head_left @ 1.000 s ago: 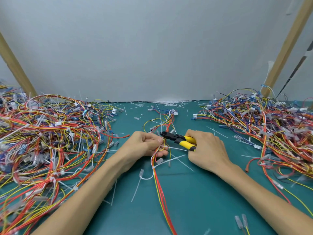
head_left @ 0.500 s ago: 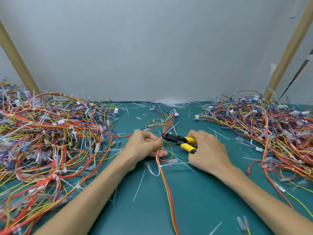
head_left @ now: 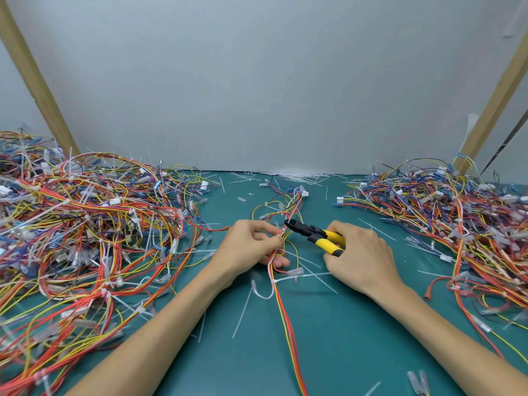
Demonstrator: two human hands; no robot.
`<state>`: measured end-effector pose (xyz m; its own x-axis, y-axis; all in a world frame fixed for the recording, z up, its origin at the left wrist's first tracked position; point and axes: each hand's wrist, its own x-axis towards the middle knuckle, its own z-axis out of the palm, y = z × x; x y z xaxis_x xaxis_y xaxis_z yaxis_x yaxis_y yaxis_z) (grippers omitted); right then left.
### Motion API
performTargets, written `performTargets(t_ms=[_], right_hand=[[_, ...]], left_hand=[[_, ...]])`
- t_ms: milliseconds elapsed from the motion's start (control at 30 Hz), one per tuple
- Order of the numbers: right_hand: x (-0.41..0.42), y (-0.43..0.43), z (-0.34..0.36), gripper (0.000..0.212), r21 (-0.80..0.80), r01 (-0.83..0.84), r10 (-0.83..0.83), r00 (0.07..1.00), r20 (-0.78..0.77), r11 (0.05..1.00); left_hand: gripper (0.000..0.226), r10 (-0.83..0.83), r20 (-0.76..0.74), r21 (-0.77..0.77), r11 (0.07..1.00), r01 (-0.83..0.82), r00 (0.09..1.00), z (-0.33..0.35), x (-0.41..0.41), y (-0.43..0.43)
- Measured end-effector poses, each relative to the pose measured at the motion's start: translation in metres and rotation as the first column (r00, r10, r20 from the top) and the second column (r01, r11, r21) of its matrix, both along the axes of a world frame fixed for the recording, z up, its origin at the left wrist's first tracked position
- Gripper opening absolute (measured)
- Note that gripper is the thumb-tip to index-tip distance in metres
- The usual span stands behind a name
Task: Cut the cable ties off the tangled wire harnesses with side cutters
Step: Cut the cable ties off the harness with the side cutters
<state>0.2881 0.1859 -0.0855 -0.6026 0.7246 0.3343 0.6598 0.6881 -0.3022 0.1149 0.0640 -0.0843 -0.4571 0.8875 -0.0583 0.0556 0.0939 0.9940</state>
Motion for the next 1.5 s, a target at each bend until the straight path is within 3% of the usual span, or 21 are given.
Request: performTargets(t_ms=[367,767,1067,1233,1367,1433,1500], right_hand=[[-0.001,0.0,0.0,0.016,-0.001,0.024,-0.024,1.0,0.017,1.0],[-0.002,-0.009,-0.004,0.017,0.113,-0.046,0.031,0.991,0.127,0.993],[-0.002,-0.009,-0.004,0.023,0.066,0.011,-0.015,0.999,0.05,0.998],[-0.002,-0.008,-0.005,0.023,0.084,0.007,-0.013,0.998,0.067,0.996],[-0.002,-0.006,-0.007,0.023,0.14,0.014,-0.026,0.997,0.079,0.99],[-0.001,-0.004,-0.006,0.026,0.192,0.009,-0.029,0.995,0.097,0.981],[0.001,-0.001,-0.004,0.028,0.252,-0.018,-0.01,0.994,0.108,0.968]], left_hand=[[0.008,0.022,-0.077,-0.012,1.0,-0.023,0.997,-0.006,-0.002,0.003],[0.006,0.02,-0.128,-0.012,1.0,-0.022,0.992,-0.008,-0.001,0.005],[0.007,-0.001,-0.125,-0.054,0.999,-0.005,0.992,-0.001,0.001,0.001],[0.01,0.108,-0.411,0.001,0.993,-0.118,0.905,-0.004,0.012,0.002],[0.012,0.221,-0.618,0.116,0.975,-0.191,0.755,-0.007,0.009,0.003],[0.015,0.249,-0.629,0.152,0.968,-0.198,0.737,-0.009,0.007,0.003],[0.016,0.245,-0.584,0.175,0.969,-0.175,0.774,-0.011,0.004,0.003]])
